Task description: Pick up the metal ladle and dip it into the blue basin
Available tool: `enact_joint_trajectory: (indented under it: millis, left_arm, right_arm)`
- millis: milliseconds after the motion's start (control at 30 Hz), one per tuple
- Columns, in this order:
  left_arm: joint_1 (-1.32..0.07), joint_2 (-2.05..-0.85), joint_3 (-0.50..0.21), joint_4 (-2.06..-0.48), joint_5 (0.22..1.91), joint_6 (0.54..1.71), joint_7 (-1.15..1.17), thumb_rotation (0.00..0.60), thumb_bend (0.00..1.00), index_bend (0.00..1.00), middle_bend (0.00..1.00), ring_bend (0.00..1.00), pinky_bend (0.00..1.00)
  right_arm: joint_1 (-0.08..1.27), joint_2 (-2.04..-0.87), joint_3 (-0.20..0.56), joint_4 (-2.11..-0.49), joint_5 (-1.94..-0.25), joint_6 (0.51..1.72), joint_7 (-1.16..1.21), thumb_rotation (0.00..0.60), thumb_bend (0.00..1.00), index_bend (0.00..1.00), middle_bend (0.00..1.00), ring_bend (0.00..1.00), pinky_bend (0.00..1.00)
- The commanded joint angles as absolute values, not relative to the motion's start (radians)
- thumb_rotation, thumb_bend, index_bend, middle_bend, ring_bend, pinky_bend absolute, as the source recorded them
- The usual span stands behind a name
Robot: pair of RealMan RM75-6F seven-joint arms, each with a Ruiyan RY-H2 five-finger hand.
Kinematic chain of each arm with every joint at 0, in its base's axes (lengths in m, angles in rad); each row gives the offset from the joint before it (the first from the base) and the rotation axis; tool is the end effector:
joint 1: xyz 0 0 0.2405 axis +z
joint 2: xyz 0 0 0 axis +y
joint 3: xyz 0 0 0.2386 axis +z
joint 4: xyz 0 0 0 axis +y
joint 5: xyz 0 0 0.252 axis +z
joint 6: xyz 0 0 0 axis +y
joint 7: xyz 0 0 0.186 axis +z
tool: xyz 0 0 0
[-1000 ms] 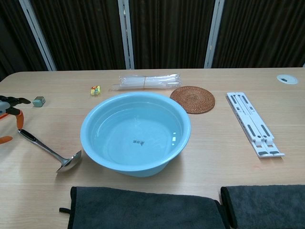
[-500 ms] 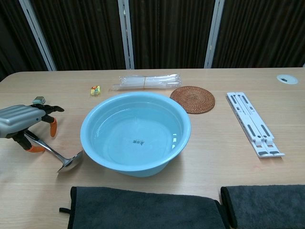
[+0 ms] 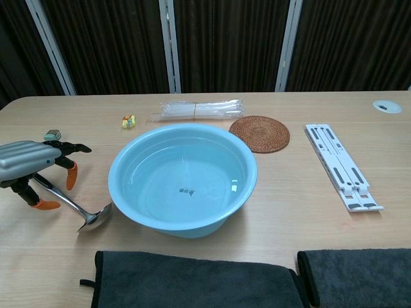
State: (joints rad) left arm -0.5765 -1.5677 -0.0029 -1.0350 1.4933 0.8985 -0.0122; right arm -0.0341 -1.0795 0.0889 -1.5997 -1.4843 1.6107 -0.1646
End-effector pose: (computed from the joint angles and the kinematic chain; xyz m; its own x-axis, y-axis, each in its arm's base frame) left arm -0.2868 0.3606 -0.0683 0.6300 0.3274 0.7042 0.7681 -0.3963 -0.5029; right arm -0.3325 -0.1950 0.1567 0.5895 0.0928 0.8024 -0.8061 0.1309 0.5770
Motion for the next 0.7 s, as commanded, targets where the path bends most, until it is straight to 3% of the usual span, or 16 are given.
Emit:
enact_joint_trajectory:
  millis: [33,300,700]
  left_arm:
    - [-0.575,-1.538,-0.004,-1.067,1.470,0.884,0.014,0.600,0.24,0.48,0.00,0.00,0.00]
    - [-0.579,-1.519,-0.006,-1.037,1.432,0.849,0.019,0.600,0.25,0.49,0.00,0.00,0.00]
    - [-0.601,-1.611,0.012,-0.858,1.476,0.850,-0.094,0.600,0.30,0.47,0.00,0.00,0.00]
  right_arm:
    - [-0.034,-1.081,0.088,-1.600,-1.485,1.610,-0.168,0.600,0.00,0.00,0.00,0.00,0.00]
    - [-0.027,-1.091,0.091,-1.597,-1.475,1.599,-0.191,0.600,0.00,0.00,0.00,0.00,0.00]
    - [-0.020,-1.105,0.094,-1.596,-1.462,1.588,-0.220,0.600,0.00,0.00,0.00,0.00,0.00]
